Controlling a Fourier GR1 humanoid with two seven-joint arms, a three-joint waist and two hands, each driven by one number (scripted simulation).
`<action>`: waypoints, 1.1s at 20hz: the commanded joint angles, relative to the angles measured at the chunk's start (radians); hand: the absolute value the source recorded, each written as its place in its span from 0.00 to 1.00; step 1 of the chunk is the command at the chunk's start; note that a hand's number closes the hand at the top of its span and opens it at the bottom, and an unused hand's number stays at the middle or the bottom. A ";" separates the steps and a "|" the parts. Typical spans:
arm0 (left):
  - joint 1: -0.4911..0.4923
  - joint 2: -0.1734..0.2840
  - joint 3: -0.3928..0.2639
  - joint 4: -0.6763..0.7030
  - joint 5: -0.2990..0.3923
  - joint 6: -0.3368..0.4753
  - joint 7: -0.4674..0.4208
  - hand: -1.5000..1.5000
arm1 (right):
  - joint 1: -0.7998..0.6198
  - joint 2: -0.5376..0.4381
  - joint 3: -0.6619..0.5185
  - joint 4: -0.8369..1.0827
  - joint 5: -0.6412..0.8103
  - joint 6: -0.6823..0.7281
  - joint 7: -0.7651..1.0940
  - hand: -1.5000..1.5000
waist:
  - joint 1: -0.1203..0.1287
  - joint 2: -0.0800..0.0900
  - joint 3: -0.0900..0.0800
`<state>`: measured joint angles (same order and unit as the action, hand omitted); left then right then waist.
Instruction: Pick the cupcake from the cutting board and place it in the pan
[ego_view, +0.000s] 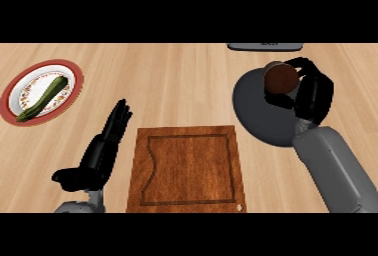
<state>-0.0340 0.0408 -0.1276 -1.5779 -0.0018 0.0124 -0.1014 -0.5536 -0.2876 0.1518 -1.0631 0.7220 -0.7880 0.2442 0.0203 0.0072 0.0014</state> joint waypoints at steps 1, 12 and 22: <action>0.041 0.017 -0.004 -0.023 0.011 -0.031 -0.003 0.50 | -0.123 -0.008 -0.116 0.228 -0.149 -0.021 -0.196 1.00 | 0.010 0.002 0.000; -0.022 -0.018 -0.016 0.037 -0.019 -0.004 -0.032 0.50 | -0.268 -0.010 -0.143 0.588 -0.247 0.444 -0.251 0.00 | 0.035 0.014 0.001; -0.022 -0.027 -0.021 0.029 -0.040 0.015 -0.018 0.50 | -0.296 0.008 -0.368 0.678 -0.424 0.344 -0.632 0.00 | 0.018 0.011 0.002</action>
<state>-0.0572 0.0313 -0.1387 -1.5649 -0.0121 -0.0019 -0.1044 -0.8530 -0.2893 -0.1350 -0.3847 0.3761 -0.4254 -0.2668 0.0512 0.0214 0.0036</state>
